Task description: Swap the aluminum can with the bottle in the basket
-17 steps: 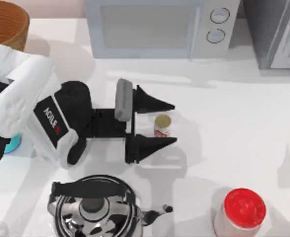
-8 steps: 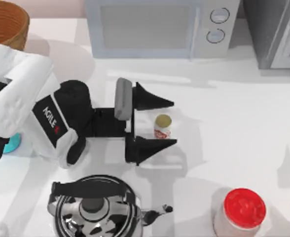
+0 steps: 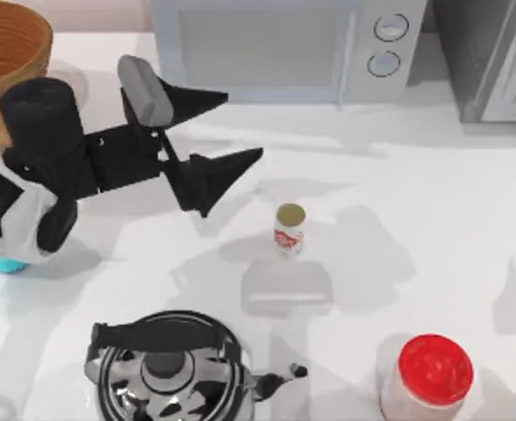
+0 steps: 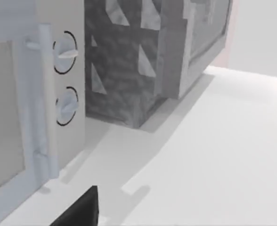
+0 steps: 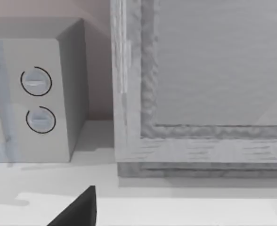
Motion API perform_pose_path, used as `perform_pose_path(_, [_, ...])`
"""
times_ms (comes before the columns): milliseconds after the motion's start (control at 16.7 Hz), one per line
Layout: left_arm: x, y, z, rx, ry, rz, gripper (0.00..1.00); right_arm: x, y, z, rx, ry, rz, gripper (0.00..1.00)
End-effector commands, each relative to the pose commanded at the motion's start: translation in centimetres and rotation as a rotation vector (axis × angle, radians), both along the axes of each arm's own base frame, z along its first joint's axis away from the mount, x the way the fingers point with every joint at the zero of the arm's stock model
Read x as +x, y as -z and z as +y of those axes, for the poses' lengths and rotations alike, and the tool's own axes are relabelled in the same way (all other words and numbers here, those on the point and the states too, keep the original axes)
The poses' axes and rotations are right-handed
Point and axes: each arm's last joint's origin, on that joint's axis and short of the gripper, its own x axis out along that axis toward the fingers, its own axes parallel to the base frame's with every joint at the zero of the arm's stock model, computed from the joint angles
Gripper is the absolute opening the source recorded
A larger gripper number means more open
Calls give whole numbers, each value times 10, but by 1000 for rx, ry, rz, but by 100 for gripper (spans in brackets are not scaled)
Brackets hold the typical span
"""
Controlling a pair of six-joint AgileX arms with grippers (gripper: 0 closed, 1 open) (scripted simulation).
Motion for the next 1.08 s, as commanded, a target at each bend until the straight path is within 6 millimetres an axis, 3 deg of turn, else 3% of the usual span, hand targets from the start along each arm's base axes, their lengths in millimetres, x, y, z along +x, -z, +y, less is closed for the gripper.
perform_pose_path(120, [-20, -40, 22, 9, -143, -2, 100, 0, 0, 0, 0, 0, 0, 100])
perform_pose_path(300, [-68, -89, 53, 18, -364, -19, 100, 0, 0, 0, 0, 0, 0, 100])
perform_pose_path(480, [-130, -114, 78, 22, -581, -44, 100, 0, 0, 0, 0, 0, 0, 100])
perform_pose_path(600, [-169, -115, 89, 20, -715, -63, 100, 0, 0, 0, 0, 0, 0, 100])
perform_pose_path(780, [-214, -99, 101, 15, -893, -86, 100, 0, 0, 0, 0, 0, 0, 100])
perform_pose_path(1080, [-248, -58, 110, 17, -1102, -88, 100, 0, 0, 0, 0, 0, 0, 100])
